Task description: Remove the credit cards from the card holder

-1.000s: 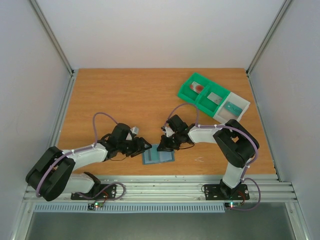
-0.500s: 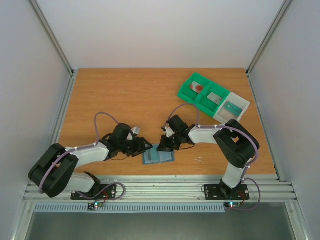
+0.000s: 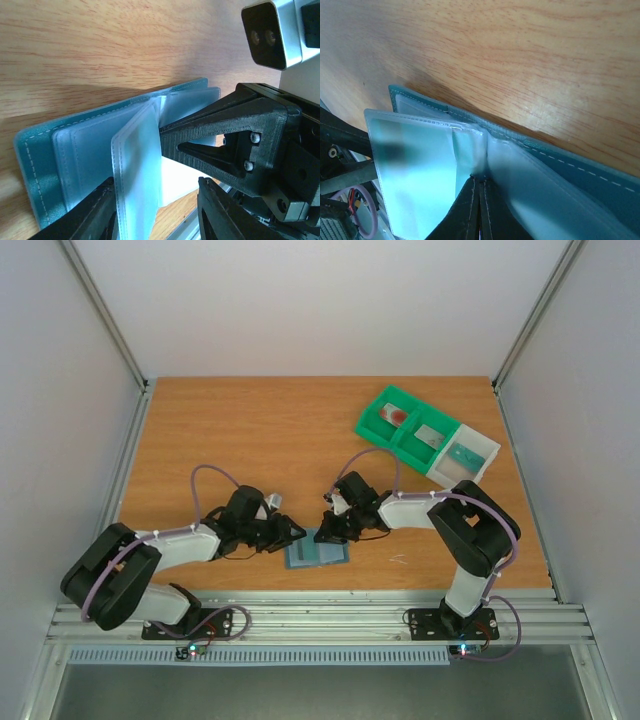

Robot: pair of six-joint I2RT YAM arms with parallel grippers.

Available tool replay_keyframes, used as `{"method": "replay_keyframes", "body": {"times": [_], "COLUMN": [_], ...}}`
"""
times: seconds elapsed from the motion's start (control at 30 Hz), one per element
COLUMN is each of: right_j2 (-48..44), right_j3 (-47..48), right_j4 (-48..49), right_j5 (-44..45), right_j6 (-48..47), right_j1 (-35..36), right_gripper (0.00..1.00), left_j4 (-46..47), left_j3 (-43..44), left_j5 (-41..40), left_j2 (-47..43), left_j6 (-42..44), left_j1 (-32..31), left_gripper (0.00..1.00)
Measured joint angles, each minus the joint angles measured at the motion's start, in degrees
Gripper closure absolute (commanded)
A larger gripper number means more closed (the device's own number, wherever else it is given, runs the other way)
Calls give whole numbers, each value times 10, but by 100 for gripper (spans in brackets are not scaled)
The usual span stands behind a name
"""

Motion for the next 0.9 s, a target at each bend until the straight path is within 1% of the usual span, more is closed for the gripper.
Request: {"method": "replay_keyframes", "body": {"times": [0.23,0.37,0.43,0.5,0.6,0.77,0.9], "right_j2": [-2,-2,-3,-4,-4,-5,-5], "right_j3": [-3,-4,-6,-8,-9,-10,-10], "right_j4": [4,6,9,12,13,15,15], "right_j5": [1,2,2,2,2,3,3], "right_j6": [0,0,0,0,1,1,1], "right_j1": [0,0,0,0,0,0,0], "right_gripper": [99,99,99,99,99,99,99], "left_j4": [-10,-37,-61,-87,-105,-104,-89], "left_j3": [10,14,15,17,19,19,19], "left_j5": [0,-11,-25,-41,-54,-57,-55], "left_j2": [1,-22,-42,-67,-92,-96,-74], "left_j6": [0,0,2,5,7,5,2], "left_j1": [-8,-18,-20,-21,-22,-22,-22], "left_gripper": [56,56,54,50,47,46,45]}}
